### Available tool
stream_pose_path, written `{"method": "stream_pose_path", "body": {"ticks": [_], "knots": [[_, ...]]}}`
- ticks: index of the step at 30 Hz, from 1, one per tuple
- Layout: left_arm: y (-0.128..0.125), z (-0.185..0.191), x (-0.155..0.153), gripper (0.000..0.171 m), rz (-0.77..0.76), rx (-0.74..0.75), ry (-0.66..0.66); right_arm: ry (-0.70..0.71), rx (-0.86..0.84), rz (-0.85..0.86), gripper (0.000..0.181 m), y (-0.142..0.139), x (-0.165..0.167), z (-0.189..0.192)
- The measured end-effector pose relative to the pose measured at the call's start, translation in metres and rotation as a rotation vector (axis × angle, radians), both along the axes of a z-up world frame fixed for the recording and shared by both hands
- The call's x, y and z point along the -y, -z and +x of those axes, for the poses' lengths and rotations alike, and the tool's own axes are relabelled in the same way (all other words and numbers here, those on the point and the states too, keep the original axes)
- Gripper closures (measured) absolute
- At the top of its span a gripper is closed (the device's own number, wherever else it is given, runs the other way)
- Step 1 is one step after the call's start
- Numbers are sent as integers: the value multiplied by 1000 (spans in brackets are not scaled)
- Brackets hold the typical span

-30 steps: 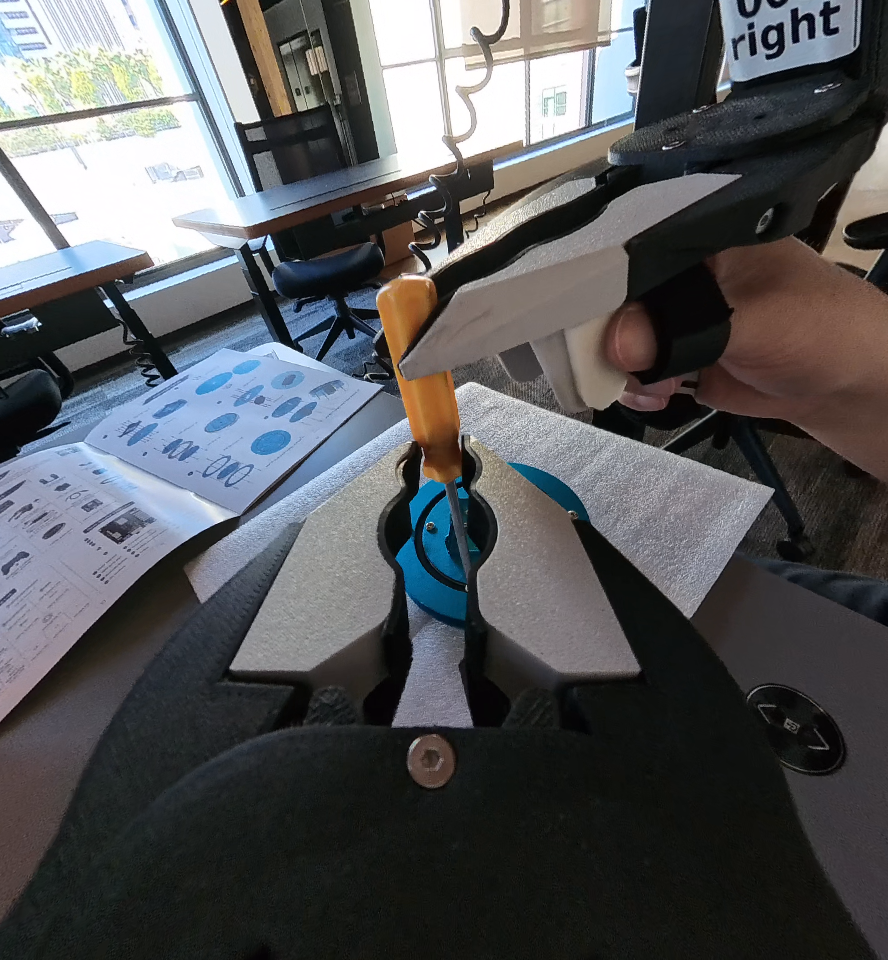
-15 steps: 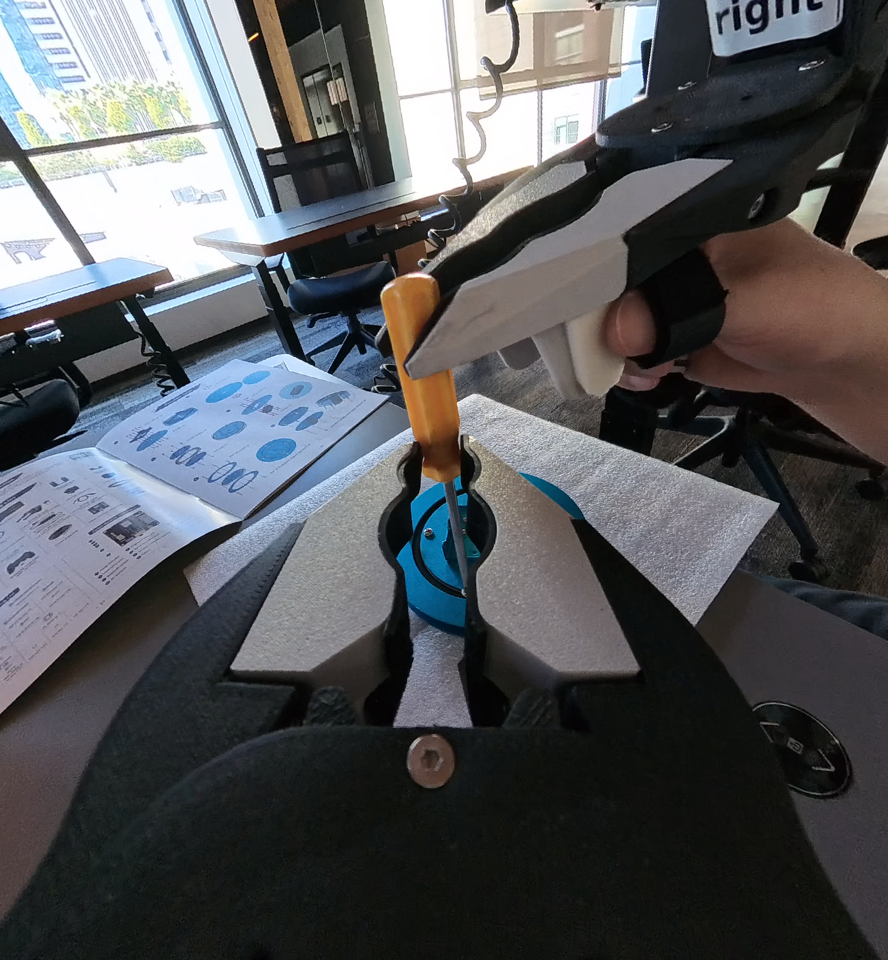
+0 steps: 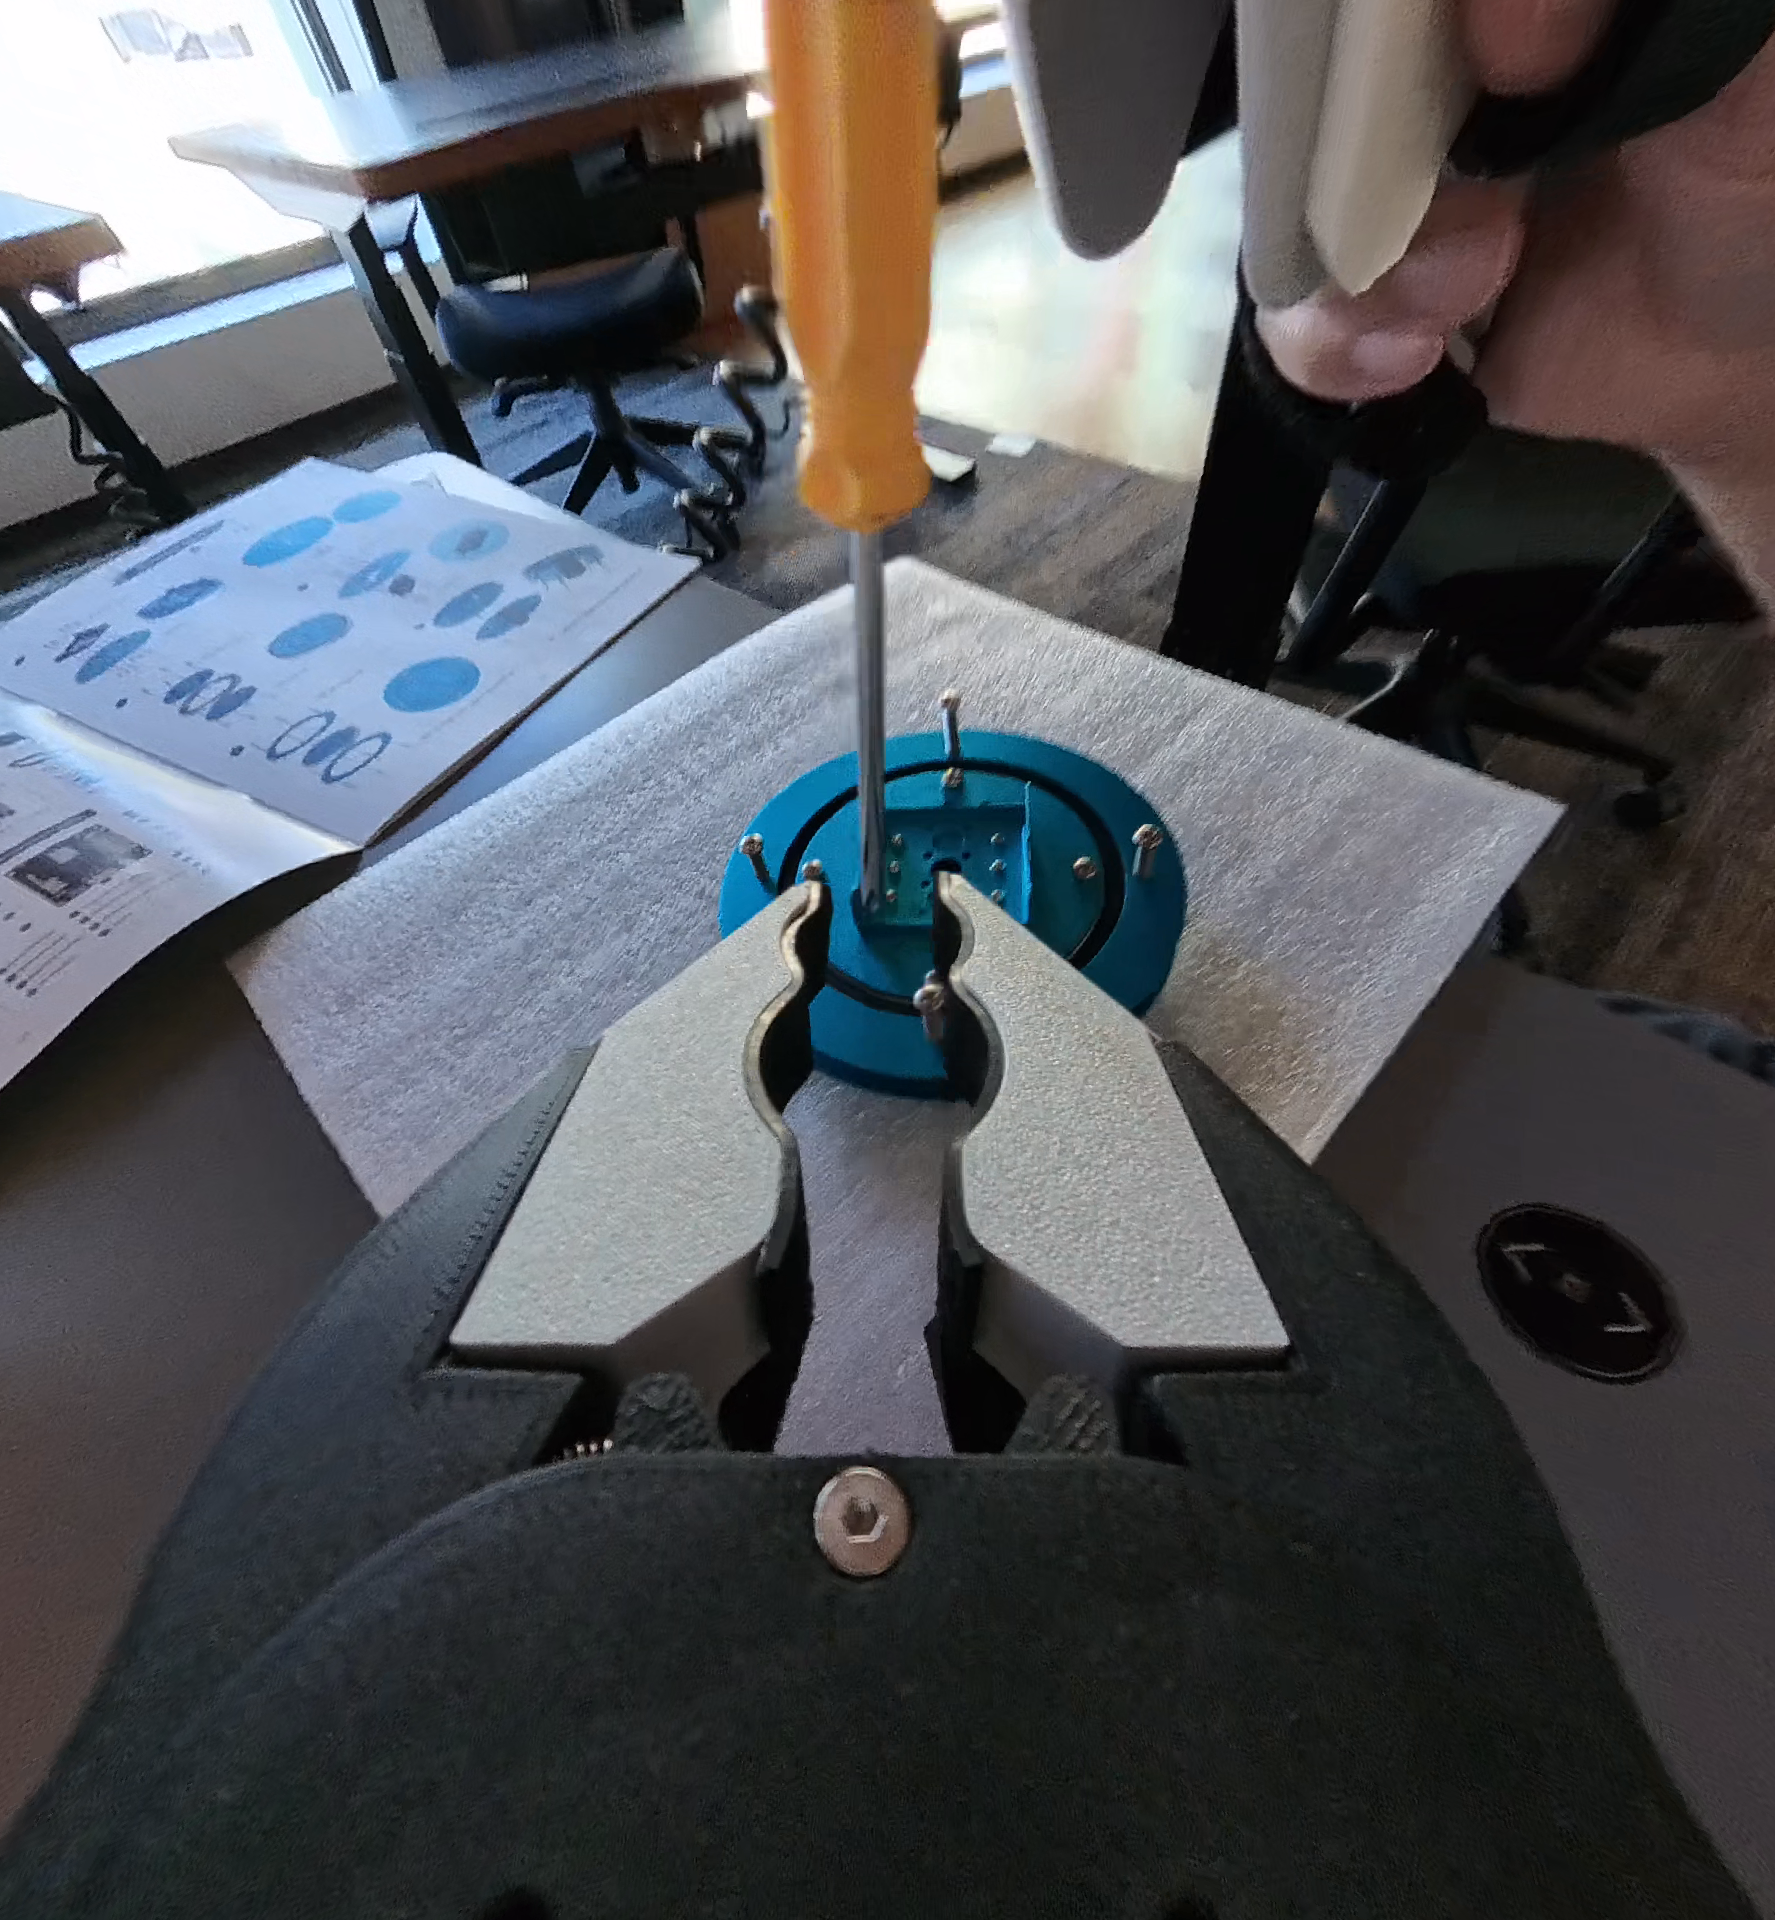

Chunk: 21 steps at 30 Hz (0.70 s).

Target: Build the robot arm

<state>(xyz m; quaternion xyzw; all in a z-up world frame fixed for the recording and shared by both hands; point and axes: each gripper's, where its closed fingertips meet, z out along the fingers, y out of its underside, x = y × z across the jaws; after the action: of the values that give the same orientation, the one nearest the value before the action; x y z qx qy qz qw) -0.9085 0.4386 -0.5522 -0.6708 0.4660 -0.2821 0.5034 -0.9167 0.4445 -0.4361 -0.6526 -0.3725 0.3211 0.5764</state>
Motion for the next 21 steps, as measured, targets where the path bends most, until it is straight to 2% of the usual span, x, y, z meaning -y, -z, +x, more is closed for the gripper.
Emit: {"method": "stream_pose_path", "body": {"ticks": [4,6,9,15,21], "knots": [[-20,-7,6,156,-10,127,8,20,-9,5,166,-16,16,26],[-23,-11,7,157,-9,138,2,35,16,7,166,-17,23,41],[-27,-6,10,160,-3,145,25,105,66,33,166,-15,15,66],[-35,35,-3,154,20,55,70,144,13,-31,166,-4,-19,92],[-46,73,-17,146,-98,150,150,124,0,-68,166,9,-29,93]]}}
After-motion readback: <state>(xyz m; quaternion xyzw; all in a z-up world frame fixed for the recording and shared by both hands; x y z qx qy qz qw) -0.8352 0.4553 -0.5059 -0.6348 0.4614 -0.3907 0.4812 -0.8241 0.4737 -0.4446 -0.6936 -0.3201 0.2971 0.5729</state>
